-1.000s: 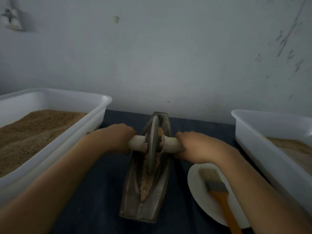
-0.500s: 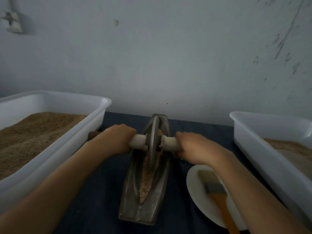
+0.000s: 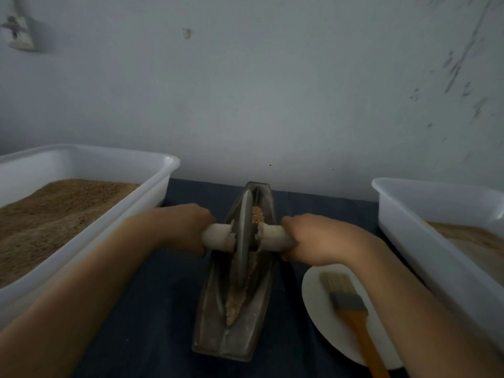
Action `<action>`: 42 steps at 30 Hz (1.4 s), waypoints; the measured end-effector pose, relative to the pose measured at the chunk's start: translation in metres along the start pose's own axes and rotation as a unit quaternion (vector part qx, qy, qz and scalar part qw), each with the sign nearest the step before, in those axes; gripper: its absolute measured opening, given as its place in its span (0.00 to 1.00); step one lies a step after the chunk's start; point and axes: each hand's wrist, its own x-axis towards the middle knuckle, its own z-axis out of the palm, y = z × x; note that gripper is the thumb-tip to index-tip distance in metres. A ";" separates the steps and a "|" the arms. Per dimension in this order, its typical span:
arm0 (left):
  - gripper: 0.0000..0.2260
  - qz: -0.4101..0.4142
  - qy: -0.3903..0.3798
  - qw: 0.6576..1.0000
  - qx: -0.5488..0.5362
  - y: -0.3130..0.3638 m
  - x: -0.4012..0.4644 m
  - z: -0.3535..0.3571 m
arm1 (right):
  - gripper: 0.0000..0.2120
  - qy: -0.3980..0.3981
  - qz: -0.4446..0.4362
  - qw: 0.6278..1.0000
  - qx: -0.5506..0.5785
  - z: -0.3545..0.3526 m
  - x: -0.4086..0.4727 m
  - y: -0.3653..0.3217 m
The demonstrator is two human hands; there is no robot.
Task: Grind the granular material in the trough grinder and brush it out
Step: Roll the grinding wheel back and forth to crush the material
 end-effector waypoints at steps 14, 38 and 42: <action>0.12 -0.024 0.197 0.979 0.039 0.003 0.020 0.014 | 0.11 0.137 0.020 0.989 -0.045 0.021 0.019 0.014; 0.11 -0.034 0.274 0.959 0.059 0.003 0.031 0.024 | 0.13 0.260 0.031 0.960 -0.096 0.033 0.030 0.016; 0.12 -0.027 0.221 0.974 0.048 0.002 0.024 0.018 | 0.11 0.195 0.021 0.977 -0.077 0.028 0.023 0.016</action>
